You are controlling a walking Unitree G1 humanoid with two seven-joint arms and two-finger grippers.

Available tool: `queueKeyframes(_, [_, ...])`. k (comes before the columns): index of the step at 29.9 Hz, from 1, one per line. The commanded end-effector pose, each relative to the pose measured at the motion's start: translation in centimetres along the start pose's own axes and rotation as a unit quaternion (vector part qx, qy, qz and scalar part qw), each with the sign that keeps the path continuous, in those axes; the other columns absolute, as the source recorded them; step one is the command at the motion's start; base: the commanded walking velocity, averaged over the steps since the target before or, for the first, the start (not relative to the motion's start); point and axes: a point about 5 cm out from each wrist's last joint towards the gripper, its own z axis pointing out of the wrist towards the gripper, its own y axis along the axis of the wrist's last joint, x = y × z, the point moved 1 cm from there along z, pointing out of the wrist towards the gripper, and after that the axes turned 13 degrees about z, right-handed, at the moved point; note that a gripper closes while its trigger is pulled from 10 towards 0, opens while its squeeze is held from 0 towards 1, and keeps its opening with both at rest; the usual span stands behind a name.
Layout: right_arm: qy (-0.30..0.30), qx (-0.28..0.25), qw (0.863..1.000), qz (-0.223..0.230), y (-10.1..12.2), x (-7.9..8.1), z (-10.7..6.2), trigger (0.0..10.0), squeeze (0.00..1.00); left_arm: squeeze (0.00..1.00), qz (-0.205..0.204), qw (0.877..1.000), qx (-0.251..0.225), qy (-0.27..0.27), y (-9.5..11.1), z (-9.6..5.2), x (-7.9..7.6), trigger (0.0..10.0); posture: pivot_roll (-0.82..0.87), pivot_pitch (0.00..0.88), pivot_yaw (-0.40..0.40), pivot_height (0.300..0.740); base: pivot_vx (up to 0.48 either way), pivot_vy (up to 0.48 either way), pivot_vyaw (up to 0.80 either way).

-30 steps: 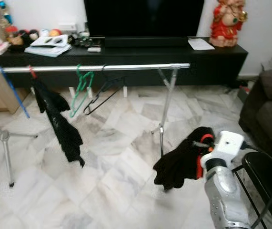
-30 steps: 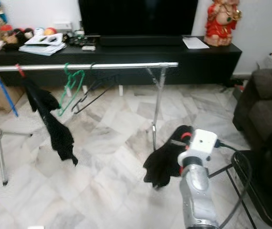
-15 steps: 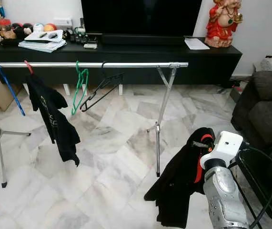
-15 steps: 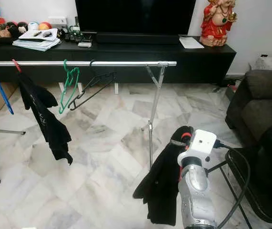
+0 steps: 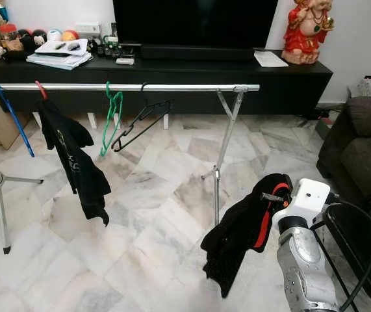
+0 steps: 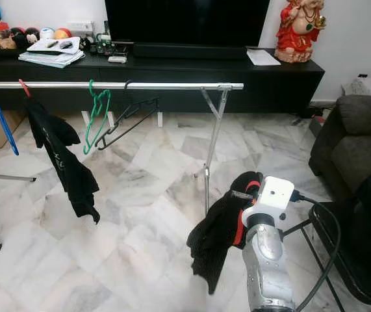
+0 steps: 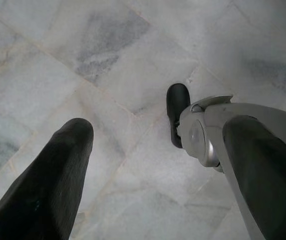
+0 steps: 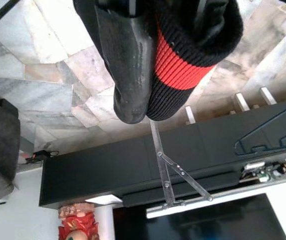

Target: Hang hanger

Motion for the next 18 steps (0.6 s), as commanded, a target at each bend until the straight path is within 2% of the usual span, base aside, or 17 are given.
queueKeyframes(1, [0.01,-0.009,1.0,0.001,0.37,0.67,0.3,10.0,0.0,0.0,-0.004,1.0,0.019,0.001,-0.87,-0.21,0.2,10.0,-0.13,0.113,-0.017,0.74,0.0,0.48,0.0])
queueKeyframes(18, [0.008,-0.006,1.0,0.001,0.09,0.56,0.29,10.0,0.0,0.0,-0.003,1.0,0.025,-0.003,-1.6,-0.36,-0.5,10.0,-0.13,0.113,-0.017,0.74,0.0,0.48,0.0])
